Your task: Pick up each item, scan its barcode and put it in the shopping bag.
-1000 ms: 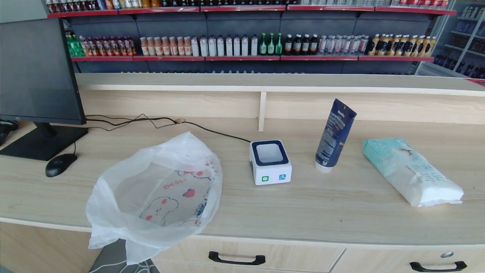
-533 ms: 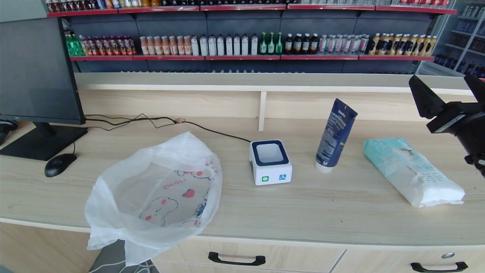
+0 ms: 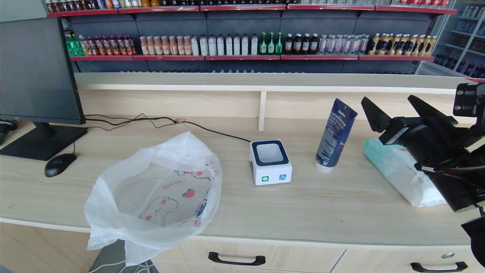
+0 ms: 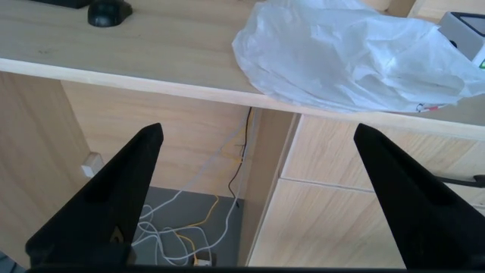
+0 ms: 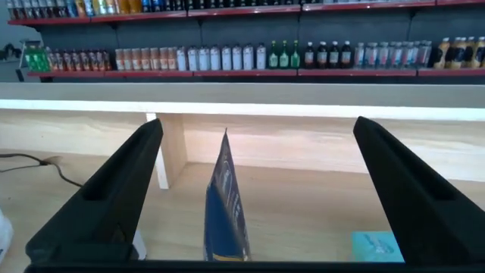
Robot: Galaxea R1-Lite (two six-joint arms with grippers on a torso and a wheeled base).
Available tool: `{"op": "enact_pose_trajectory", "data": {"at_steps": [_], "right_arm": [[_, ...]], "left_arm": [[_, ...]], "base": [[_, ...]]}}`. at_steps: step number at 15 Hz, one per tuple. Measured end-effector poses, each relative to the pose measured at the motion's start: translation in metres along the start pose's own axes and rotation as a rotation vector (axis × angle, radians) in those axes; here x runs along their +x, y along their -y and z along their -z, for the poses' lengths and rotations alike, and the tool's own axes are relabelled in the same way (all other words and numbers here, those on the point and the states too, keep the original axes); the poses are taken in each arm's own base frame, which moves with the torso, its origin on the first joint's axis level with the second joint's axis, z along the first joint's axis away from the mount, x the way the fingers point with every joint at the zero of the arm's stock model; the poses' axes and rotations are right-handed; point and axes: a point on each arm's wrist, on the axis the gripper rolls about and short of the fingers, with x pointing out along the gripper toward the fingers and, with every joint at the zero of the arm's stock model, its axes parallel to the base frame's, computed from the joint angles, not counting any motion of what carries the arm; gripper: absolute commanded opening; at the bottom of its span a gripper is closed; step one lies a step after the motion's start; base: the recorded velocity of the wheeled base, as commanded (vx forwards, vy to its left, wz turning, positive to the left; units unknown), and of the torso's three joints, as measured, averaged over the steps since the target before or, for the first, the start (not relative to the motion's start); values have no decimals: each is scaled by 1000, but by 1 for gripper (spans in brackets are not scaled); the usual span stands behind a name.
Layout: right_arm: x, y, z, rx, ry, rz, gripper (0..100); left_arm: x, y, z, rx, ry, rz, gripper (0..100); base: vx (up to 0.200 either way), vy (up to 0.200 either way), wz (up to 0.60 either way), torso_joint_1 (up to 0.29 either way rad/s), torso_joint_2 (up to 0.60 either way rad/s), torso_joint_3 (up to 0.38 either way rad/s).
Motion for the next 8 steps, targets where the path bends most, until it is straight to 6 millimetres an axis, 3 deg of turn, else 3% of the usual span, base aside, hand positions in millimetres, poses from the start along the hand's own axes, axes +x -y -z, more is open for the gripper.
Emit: {"op": "enact_pose_trajectory", "data": {"at_steps": [8], "right_arm": [[17,-4,35,3,-87,-35,100]], "left_arm": [[0,0,0,0,0,-1,100]], "base": [[0,0,0,0,0,0]]}}
